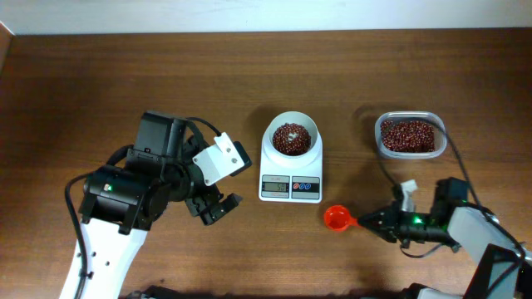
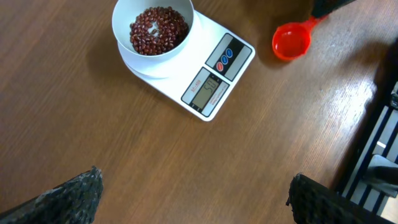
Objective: Scoop and weigh 50g on scale
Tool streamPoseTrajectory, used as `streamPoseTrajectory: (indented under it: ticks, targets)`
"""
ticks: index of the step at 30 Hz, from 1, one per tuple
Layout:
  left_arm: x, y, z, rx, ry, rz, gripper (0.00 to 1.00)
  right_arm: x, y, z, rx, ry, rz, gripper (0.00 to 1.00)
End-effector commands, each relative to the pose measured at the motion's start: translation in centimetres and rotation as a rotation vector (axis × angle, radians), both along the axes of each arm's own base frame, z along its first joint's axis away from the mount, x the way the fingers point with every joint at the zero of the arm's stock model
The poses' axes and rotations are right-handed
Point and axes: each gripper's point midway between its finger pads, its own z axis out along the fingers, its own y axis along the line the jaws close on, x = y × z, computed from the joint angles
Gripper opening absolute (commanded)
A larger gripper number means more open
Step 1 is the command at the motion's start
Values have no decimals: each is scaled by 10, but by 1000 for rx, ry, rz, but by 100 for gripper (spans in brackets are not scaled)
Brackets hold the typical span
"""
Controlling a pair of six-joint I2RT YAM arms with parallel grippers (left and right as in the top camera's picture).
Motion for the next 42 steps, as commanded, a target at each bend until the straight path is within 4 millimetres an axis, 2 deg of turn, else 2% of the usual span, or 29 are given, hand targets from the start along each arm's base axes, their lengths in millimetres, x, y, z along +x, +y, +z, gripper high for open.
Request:
streamPoseTrajectory:
  ticks: [1, 11, 15, 18, 21, 24, 25, 30, 32, 35, 38, 42]
  targets:
    - [2, 1, 7, -8, -19, 10, 99, 4, -21, 9, 18, -119, -56, 4]
    - [2, 1, 7, -8, -19, 10, 99, 25, -74, 23, 44, -253, -305, 5]
    - [2, 1, 7, -8, -19, 10, 99, 25, -82, 23, 34, -255, -336, 11]
    - [2, 1, 7, -8, -19, 10, 99, 21, -86, 14, -17, -225, -326, 11]
    - [2, 1, 7, -8, -19, 10, 99, 10, -94, -5, -122, -140, -305, 12]
    - [2, 1, 7, -8, -19, 10, 99, 9, -95, -7, -133, -127, -302, 20]
    - [2, 1, 7, -8, -19, 10, 99, 9, -95, -7, -134, -128, -302, 26]
    - [2, 1, 7, -8, -19, 10, 99, 9, -95, -8, -137, -132, -302, 70]
    - [2, 1, 7, -8, -19, 10, 99, 11, -97, -7, -143, -140, -302, 99]
    - [2, 1, 7, -8, -19, 10, 99, 17, -103, -3, -155, -156, -305, 99]
    - [2, 1, 7, -8, -19, 10, 99, 31, -117, 12, -186, -196, -305, 99]
    - [2, 1, 7, -8, -19, 10, 99, 48, -148, 32, -286, -192, -329, 99]
